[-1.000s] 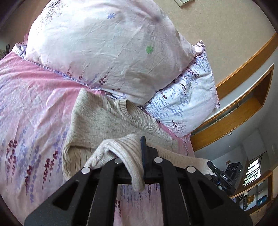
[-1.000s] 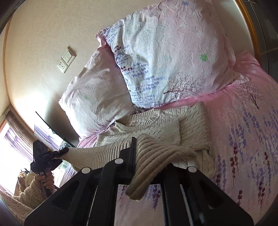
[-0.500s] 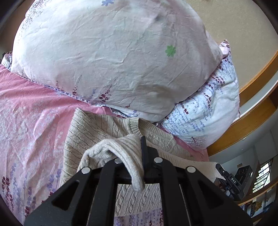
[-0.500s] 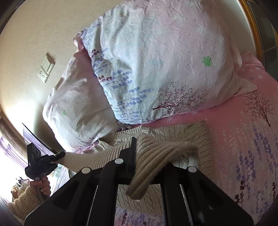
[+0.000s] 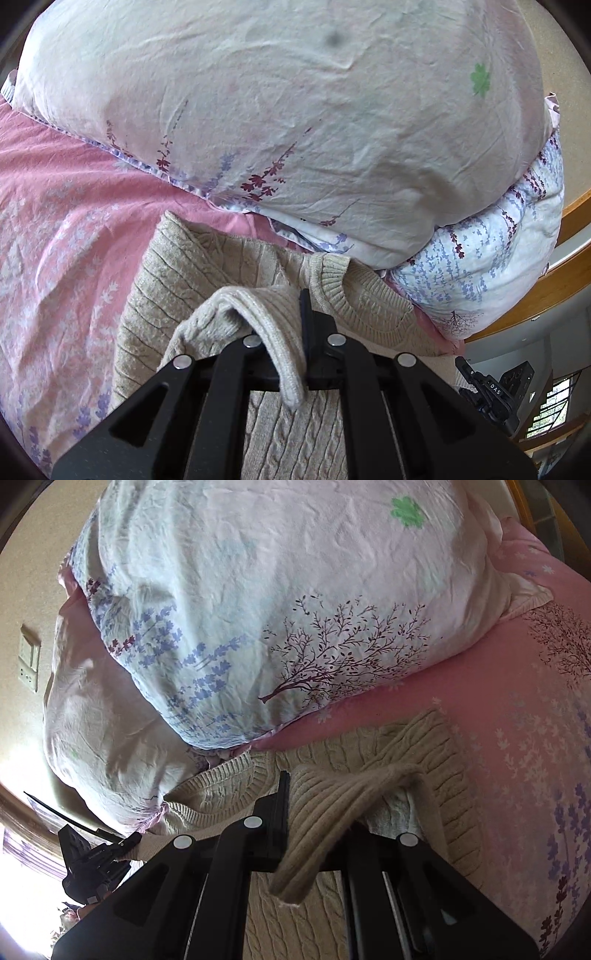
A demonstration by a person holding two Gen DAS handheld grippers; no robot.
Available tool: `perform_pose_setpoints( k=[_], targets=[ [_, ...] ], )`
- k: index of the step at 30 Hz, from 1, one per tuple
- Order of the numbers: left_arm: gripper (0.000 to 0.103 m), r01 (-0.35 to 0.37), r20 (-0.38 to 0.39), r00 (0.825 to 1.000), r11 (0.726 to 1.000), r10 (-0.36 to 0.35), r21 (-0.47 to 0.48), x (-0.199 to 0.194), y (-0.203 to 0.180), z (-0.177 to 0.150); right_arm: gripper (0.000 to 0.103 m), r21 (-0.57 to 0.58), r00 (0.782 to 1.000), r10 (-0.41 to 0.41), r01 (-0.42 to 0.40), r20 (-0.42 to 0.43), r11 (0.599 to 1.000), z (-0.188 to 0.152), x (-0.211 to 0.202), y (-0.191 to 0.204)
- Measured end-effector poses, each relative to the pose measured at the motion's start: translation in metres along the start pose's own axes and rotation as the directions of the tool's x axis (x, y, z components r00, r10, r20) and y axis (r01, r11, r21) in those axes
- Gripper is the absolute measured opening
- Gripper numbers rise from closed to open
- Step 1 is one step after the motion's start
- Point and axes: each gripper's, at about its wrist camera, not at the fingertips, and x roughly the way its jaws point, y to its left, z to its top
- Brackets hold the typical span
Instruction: Fold small clothes
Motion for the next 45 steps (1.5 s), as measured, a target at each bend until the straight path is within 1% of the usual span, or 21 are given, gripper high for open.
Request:
perform_pose_setpoints(
  k=[3, 4, 5, 6, 7, 8, 9, 10, 13, 16, 19, 22, 24, 27, 31, 35, 37, 38, 39, 42, 45],
  targets=[
    [0.007, -0.008, -0.032, 0.999, 0.999, 0.007, -0.052, 0.017, 0.008, 0.003, 0.007, 0.078, 0.998, -0.035, 0.038, -0.043, 0.996, 0.002, 0.013, -0.009],
    [0.009, -0.016, -0.042, 0.999, 0.998, 0.013, -0.069, 0.022, 0.011, 0.004, 0.01, 0.118, 0.997, -0.035, 0.042, -0.067, 0.992, 0.004, 0.018, -0.013],
    [0.016, -0.012, -0.053, 0.999, 0.996, 0.008, -0.086, 0.027, 0.013, 0.005, 0.016, 0.157, 0.997, -0.014, 0.026, -0.077, 0.987, 0.006, 0.019, -0.016],
    [0.025, -0.003, -0.057, 0.998, 0.995, -0.003, -0.1, 0.028, 0.014, 0.006, 0.024, 0.185, 0.997, 0.004, 0.01, -0.074, 0.983, 0.007, 0.017, -0.017],
    [0.031, 0.008, -0.051, 0.999, 0.994, -0.014, -0.11, 0.028, 0.015, 0.006, 0.048, 0.193, 0.999, 0.006, 0.004, -0.053, 0.981, 0.009, 0.012, -0.016],
    [0.047, 0.023, -0.04, 0.999, 0.993, -0.028, -0.112, 0.026, 0.014, 0.008, 0.069, 0.181, 1.0, -0.005, 0.008, -0.017, 0.983, 0.012, 0.003, -0.014],
    [0.06, 0.03, -0.029, 0.999, 0.994, -0.033, -0.104, 0.023, 0.014, 0.009, 0.074, 0.158, 1.0, -0.019, 0.016, 0.018, 0.987, 0.014, -0.006, -0.011],
    [0.063, 0.028, -0.02, 0.999, 0.995, -0.03, -0.091, 0.019, 0.013, 0.01, 0.075, 0.136, 0.999, -0.025, 0.019, 0.044, 0.991, 0.016, -0.016, -0.009],
    [0.066, 0.025, -0.004, 1.0, 0.999, -0.025, -0.047, 0.003, 0.018, 0.014, 0.073, 0.1, 0.994, -0.053, 0.044, 0.092, 0.994, 0.018, -0.043, -0.014],
    [0.064, -0.029, 0.01, 1.0, 0.999, 0.029, 0.04, -0.013, 0.024, 0.01, 0.051, 0.035, 0.99, -0.113, 0.11, 0.083, 0.993, 0.008, -0.061, -0.024],
    [0.061, -0.107, 0.01, 0.994, 0.983, 0.107, 0.149, -0.024, 0.023, -0.004, 0.042, -0.04, 0.987, -0.158, 0.159, 0.041, 0.986, -0.008, -0.067, -0.032],
    [0.06, -0.153, 0.0, 0.988, 0.965, 0.157, 0.213, -0.028, 0.025, -0.019, 0.04, -0.116, 0.979, -0.204, 0.201, -0.008, 0.973, -0.026, -0.064, -0.035],
    [0.06, -0.165, -0.01, 0.985, 0.961, 0.172, 0.224, -0.029, 0.029, -0.027, 0.039, -0.15, 0.974, -0.224, 0.217, -0.032, 0.965, -0.037, -0.065, -0.037],
    [0.059, -0.188, -0.025, 0.98, 0.952, 0.199, 0.242, -0.028, 0.036, -0.038, 0.033, -0.192, 0.967, -0.248, 0.233, -0.056, 0.953, -0.051, -0.063, -0.037],
    [0.053, -0.203, -0.042, 0.975, 0.947, 0.22, 0.248, -0.024, 0.042, -0.048, 0.026, -0.212, 0.964, -0.264, 0.249, -0.043, 0.945, -0.059, -0.064, -0.034],
    [0.047, -0.209, -0.051, 0.972, 0.944, 0.229, 0.257, -0.017, 0.042, -0.054, 0.026, -0.236, 0.959, -0.281, 0.263, -0.045, 0.936, -0.061, -0.062, -0.033],
    [0.044, -0.215, -0.055, 0.97, 0.941, 0.237, 0.262, -0.015, 0.042, -0.056, 0.022, -0.258, 0.953, -0.297, 0.275, -0.05, 0.926, -0.062, -0.058, -0.032],
    [0.038, -0.216, -0.057, 0.969, 0.94, 0.239, 0.263, -0.013, 0.042, -0.056, 0.013, -0.274, 0.951, -0.307, 0.284, -0.046, 0.919, -0.062, -0.057, -0.03],
    [0.028, -0.217, -0.061, 0.969, 0.94, 0.24, 0.262, -0.013, 0.042, -0.057, 0.013, -0.282, 0.951, -0.306, 0.282, -0.045, 0.917, -0.062, -0.057, -0.028],
    [0.01, -0.192, -0.081, 0.973, 0.95, 0.218, 0.246, -0.013, 0.044, -0.056, 0.011, -0.29, 0.957, -0.289, 0.271, -0.019, 0.918, -0.061, -0.065, -0.021],
    [0.008, -0.194, -0.076, 0.973, 0.95, 0.219, 0.246, -0.017, 0.044, -0.055, 0.01, -0.27, 0.962, -0.274, 0.264, 0.001, 0.926, -0.06, -0.074, -0.019]
  ],
)
